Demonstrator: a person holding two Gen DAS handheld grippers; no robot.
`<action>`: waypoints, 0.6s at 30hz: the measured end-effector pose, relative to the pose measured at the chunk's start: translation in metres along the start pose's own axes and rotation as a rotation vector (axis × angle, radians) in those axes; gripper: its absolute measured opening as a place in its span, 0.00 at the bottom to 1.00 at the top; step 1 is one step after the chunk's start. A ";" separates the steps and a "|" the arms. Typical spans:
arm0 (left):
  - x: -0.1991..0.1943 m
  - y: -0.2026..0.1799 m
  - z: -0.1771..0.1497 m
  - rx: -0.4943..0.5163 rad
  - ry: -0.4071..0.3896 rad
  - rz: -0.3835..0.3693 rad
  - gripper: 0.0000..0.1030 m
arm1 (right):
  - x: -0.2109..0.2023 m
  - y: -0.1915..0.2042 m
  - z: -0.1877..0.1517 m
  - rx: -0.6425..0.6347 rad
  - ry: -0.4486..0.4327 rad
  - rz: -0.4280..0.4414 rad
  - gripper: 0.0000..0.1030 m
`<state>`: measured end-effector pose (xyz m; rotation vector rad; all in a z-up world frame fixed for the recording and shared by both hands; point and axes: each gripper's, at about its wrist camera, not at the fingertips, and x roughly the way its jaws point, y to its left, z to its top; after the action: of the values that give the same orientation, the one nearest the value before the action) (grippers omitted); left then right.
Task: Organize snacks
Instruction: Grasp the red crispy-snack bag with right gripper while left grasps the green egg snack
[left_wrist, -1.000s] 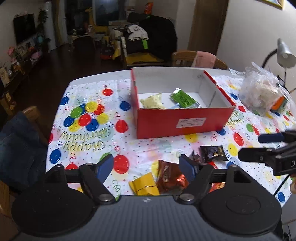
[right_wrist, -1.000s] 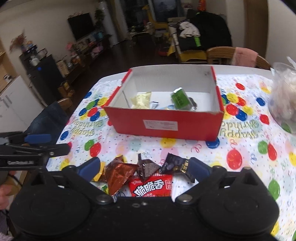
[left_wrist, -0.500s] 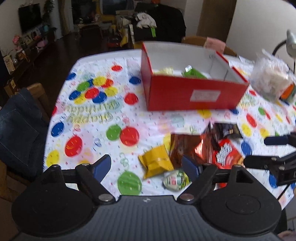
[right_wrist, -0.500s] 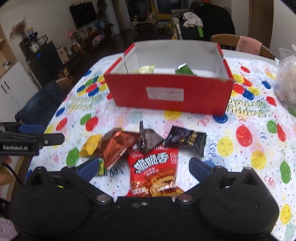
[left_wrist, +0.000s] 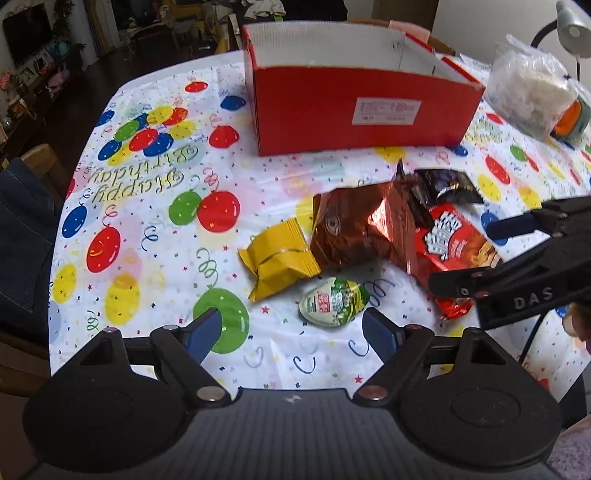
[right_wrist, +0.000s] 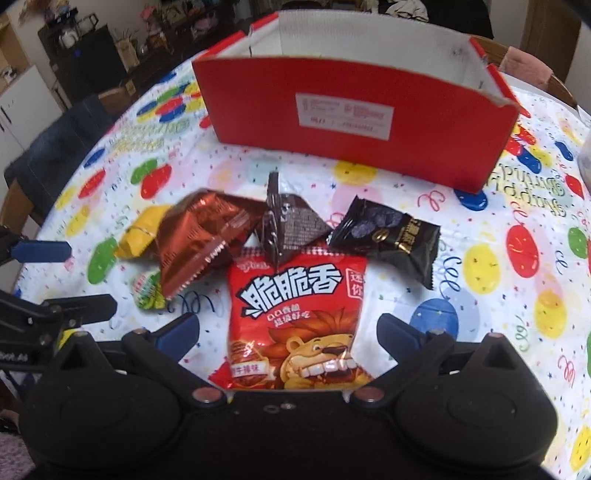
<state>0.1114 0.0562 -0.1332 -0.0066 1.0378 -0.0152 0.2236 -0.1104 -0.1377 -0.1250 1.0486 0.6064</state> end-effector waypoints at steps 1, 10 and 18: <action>0.002 0.000 0.000 -0.003 0.010 -0.001 0.81 | 0.003 0.001 0.000 -0.010 0.008 -0.004 0.98; 0.012 -0.005 0.002 -0.006 0.041 -0.046 0.81 | 0.015 0.002 0.001 -0.043 0.027 -0.035 0.84; 0.030 -0.007 0.010 -0.037 0.098 -0.072 0.81 | 0.012 0.005 0.000 -0.063 0.040 -0.032 0.73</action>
<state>0.1351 0.0489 -0.1534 -0.0771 1.1351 -0.0621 0.2252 -0.1018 -0.1472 -0.2093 1.0643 0.6096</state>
